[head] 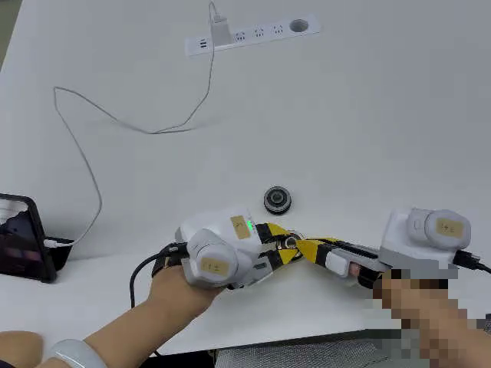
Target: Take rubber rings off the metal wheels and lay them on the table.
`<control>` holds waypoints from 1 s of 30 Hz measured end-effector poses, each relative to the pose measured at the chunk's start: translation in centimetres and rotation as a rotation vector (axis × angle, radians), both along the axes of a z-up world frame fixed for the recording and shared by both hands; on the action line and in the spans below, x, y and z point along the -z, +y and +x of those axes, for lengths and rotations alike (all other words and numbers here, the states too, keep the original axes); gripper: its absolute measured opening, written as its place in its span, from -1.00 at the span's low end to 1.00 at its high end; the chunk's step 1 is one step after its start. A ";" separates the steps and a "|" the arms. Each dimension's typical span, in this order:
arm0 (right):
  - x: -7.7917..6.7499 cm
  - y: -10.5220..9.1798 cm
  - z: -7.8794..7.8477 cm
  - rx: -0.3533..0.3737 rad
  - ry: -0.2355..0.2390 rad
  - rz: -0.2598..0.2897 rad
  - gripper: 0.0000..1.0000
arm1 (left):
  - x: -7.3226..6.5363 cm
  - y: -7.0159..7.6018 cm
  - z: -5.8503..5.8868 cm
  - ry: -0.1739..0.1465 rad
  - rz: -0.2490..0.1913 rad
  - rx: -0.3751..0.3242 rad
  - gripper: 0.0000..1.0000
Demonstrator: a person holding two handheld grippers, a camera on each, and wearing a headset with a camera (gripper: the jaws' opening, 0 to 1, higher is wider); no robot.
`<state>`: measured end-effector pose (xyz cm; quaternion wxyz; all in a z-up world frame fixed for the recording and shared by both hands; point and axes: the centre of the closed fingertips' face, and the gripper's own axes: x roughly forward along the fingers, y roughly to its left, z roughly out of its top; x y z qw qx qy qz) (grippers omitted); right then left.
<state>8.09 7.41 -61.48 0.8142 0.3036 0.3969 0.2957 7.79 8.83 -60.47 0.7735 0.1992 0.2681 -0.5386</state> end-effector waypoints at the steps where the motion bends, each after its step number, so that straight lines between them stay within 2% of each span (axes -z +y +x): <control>1: 0.1 0.0 0.0 0.001 0.003 0.000 -0.70 | 0.0 0.0 0.0 0.000 0.000 -0.001 -0.74; 13: -0.2 0.1 -0.2 -0.004 0.003 0.008 -0.73 | 0.2 0.0 0.0 0.002 -0.003 -0.002 -0.74; 24: -0.4 -0.5 0.1 0.000 -0.026 -0.010 -0.81 | 0.3 0.0 0.0 0.003 -0.005 -0.002 -0.74; 30: -0.6 -0.4 0.2 -0.013 -0.026 -0.007 -0.82 | 0.3 0.1 0.0 0.004 -0.007 -0.002 -0.74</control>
